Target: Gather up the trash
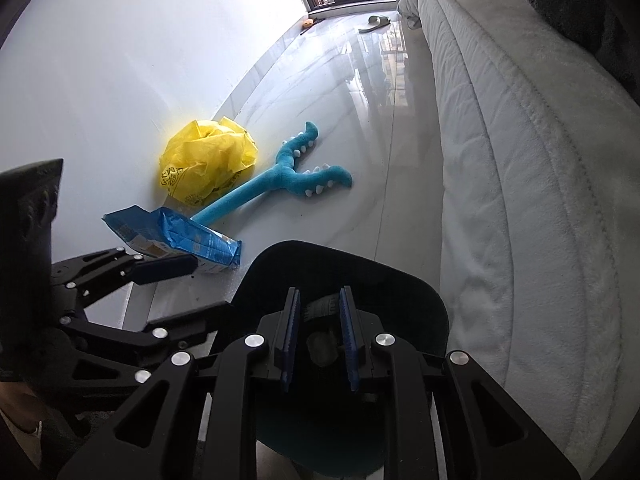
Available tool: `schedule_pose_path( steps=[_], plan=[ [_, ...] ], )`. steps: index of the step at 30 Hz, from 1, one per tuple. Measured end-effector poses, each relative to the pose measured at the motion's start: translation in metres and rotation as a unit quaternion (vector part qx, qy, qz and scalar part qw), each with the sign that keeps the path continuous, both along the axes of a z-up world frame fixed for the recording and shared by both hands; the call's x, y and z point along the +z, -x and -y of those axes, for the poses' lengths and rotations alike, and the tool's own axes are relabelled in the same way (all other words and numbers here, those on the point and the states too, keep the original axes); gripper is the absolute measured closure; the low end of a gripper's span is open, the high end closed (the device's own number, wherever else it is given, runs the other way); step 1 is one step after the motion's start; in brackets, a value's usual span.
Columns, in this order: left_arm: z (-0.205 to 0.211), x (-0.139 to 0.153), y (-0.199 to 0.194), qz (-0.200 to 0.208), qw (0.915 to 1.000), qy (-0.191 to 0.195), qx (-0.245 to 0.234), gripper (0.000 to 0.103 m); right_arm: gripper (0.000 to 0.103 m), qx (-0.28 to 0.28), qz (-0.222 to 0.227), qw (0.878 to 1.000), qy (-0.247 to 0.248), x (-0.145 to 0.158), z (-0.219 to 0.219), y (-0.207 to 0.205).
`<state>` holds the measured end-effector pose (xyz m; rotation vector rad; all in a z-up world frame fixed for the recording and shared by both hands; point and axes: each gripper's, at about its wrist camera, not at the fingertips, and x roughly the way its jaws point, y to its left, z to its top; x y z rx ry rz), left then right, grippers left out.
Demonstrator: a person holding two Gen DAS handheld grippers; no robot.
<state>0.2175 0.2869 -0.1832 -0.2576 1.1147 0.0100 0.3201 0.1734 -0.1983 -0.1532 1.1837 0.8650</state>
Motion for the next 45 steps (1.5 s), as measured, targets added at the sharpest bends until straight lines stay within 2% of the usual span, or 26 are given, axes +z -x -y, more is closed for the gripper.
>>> schedule_pose_path(
  steps=[3, 12, 16, 20, 23, 25, 28, 34, 37, 41, 45],
  plan=[
    [-0.008, 0.008, 0.003, 0.017, 0.9998, -0.001, 0.010, 0.029, 0.082, 0.003, -0.005, 1.000, 0.008, -0.007, -0.006, 0.001],
    [-0.025, 0.028, 0.010, 0.072, 0.9969, -0.006, 0.030, 0.028, 0.082, 0.023, -0.019, 0.999, 0.027, -0.023, -0.022, 0.008],
    [-0.026, 0.043, 0.013, 0.106, 0.9937, -0.007, 0.036, 0.025, 0.082, 0.025, -0.024, 0.999, 0.039, -0.028, -0.023, 0.009],
    [-0.023, 0.058, 0.016, 0.139, 0.9892, -0.032, 0.035, 0.023, 0.082, 0.028, -0.033, 0.998, 0.054, -0.036, -0.023, 0.011],
    [-0.021, 0.074, 0.018, 0.173, 0.9835, -0.035, 0.042, 0.017, 0.082, 0.030, -0.042, 0.997, 0.064, -0.041, -0.024, 0.014],
    [-0.021, 0.084, 0.018, 0.194, 0.9795, -0.021, 0.048, 0.015, 0.072, 0.035, -0.046, 0.996, 0.069, -0.044, -0.024, 0.017],
    [-0.016, 0.102, 0.019, 0.229, 0.9714, -0.028, 0.054, 0.011, 0.061, 0.042, -0.043, 0.996, 0.072, -0.043, -0.025, 0.023],
    [-0.003, 0.129, 0.019, 0.271, 0.9606, -0.030, 0.054, 0.006, 0.043, 0.032, -0.004, 0.998, 0.052, -0.014, -0.016, 0.022],
    [0.005, 0.139, 0.018, 0.290, 0.9551, -0.029, 0.052, 0.005, 0.037, 0.019, 0.010, 0.999, 0.034, 0.000, -0.007, 0.018],
    [0.022, 0.147, 0.014, 0.304, 0.9502, -0.053, 0.046, 0.005, 0.032, 0.000, 0.041, 0.999, 0.011, 0.023, 0.010, 0.015],
    [0.040, 0.153, 0.010, 0.308, 0.9484, -0.061, 0.044, 0.005, 0.027, -0.015, 0.074, 0.997, -0.007, 0.043, 0.029, 0.011]
  ],
)
